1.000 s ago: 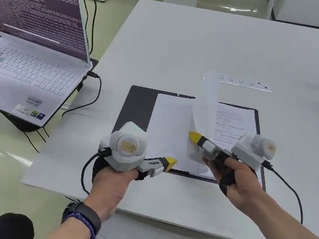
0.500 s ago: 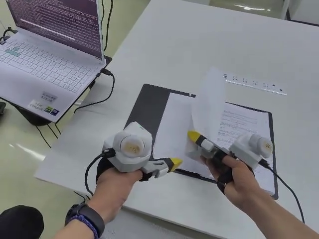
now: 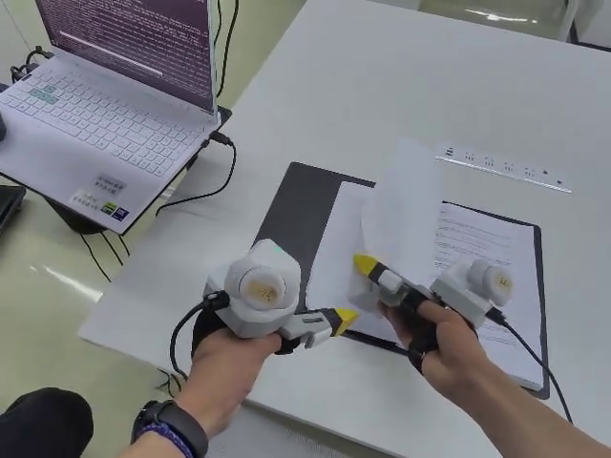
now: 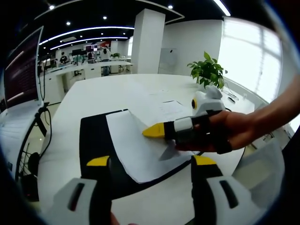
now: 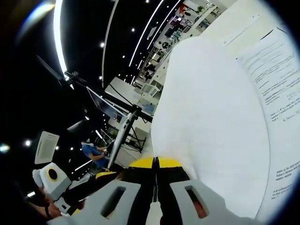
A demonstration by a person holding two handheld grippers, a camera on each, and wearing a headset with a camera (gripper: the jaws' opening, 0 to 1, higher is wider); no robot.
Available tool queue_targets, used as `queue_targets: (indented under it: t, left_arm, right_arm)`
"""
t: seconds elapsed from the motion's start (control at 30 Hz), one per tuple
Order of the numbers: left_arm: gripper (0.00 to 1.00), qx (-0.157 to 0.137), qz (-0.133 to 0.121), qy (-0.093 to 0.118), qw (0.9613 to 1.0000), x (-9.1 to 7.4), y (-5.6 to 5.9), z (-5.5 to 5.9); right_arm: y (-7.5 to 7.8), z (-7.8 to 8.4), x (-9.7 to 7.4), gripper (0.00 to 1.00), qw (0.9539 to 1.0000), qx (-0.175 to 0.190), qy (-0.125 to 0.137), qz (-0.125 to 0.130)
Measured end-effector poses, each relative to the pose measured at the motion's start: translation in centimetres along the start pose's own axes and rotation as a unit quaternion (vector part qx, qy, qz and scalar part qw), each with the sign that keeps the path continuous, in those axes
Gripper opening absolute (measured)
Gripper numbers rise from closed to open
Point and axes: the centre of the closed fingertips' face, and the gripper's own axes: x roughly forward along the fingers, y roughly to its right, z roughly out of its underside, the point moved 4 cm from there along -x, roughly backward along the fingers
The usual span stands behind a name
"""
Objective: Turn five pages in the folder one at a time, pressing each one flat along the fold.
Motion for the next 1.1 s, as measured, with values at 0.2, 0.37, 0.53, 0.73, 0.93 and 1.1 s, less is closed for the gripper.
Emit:
queue_targets:
  t: [0.2,0.37,0.53,0.73,0.93,1.1]
  left_arm:
    - [0.68,-0.007,-0.006,0.001,1.0,-0.4,-0.5,0.2]
    - [0.68,-0.02,-0.009,0.006,0.9997,-0.5,-0.9,0.1]
    - [0.68,-0.02,-0.01,0.004,0.9997,-0.4,-1.1,0.1]
    - [0.68,-0.036,-0.008,0.001,0.9993,-0.2,-1.3,0.5]
    - [0.67,-0.043,-0.005,0.0,0.999,0.1,-1.4,0.8]
    - [0.67,-0.045,-0.002,-0.001,0.999,0.5,-1.3,0.7]
  right_arm:
    - [0.5,0.6,0.8,0.0,0.9999,0.006,-0.009,0.004]
    - [0.6,1.1,1.7,0.0,0.9998,0.011,-0.017,0.006]
    - [1.2,2.0,2.4,0.0,0.9994,0.02,-0.025,0.012]
    - [2.1,3.3,2.8,0.0,0.9986,0.027,-0.041,0.022]
    - [3.1,3.8,3.4,0.0,0.9978,0.035,-0.048,0.03]
    - [3.7,4.2,3.5,0.0,0.997,0.04,-0.056,0.036]
